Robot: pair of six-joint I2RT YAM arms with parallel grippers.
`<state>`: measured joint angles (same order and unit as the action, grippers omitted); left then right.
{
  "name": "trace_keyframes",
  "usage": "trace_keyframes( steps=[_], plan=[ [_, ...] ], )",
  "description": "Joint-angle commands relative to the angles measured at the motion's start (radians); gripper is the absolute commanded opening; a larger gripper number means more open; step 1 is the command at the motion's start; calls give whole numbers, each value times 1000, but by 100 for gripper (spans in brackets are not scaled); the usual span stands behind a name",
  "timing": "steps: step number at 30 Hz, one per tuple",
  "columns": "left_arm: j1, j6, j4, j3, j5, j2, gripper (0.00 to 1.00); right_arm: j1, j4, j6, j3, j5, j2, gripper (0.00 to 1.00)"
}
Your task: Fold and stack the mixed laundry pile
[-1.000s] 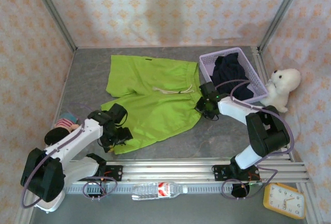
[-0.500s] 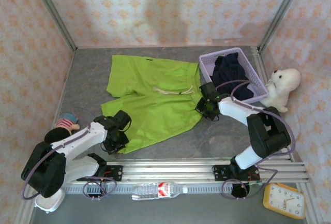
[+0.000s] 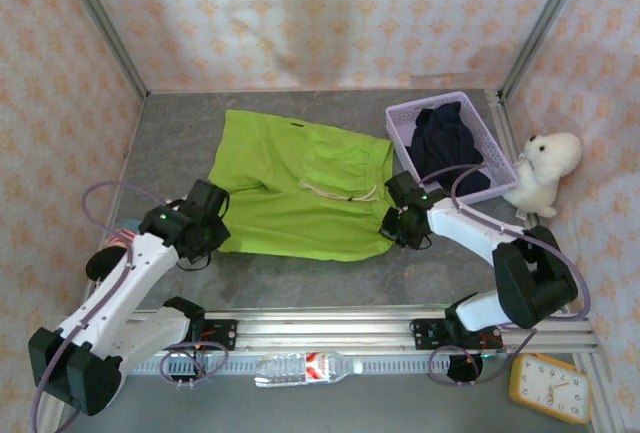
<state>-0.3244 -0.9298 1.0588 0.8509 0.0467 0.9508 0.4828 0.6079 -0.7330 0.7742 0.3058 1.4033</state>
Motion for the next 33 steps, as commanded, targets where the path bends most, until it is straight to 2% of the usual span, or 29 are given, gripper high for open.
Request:
trace_keyframes(
  steps=[1,7,12,17,22,23,25,26,27,28,29,30,31,33],
  plan=[
    [22,54,70,112,146,0,0,33,139,-45,30,18,-86,8],
    [63,128,-9,326,186,141,0,-19,175,-103,165,-24,-168,8],
    [109,198,-103,506,207,309,0,-109,107,-144,258,6,-122,8],
    [161,228,-194,688,164,520,0,-177,38,-167,391,13,20,7],
    [205,248,-182,952,122,813,0,-242,-19,-195,592,40,263,8],
    [209,253,-178,1007,117,868,0,-254,-32,-195,636,40,308,12],
    [222,262,-143,1162,101,1020,0,-281,-58,-192,751,24,426,26],
    [227,265,-111,1240,92,1083,4,-297,-59,-190,809,23,475,39],
    [233,257,-52,1348,79,1160,33,-312,-55,-189,875,19,530,52],
    [235,241,23,1458,79,1229,74,-326,-53,-188,934,28,577,57],
    [238,231,80,1547,80,1284,95,-335,-56,-182,980,52,605,63],
    [237,227,122,1623,72,1330,100,-337,-43,-167,1031,65,629,66],
    [236,229,133,1655,59,1350,100,-333,-28,-140,1069,66,640,68],
    [235,228,105,1627,45,1334,100,-321,5,-86,1099,56,637,69]
  ],
)
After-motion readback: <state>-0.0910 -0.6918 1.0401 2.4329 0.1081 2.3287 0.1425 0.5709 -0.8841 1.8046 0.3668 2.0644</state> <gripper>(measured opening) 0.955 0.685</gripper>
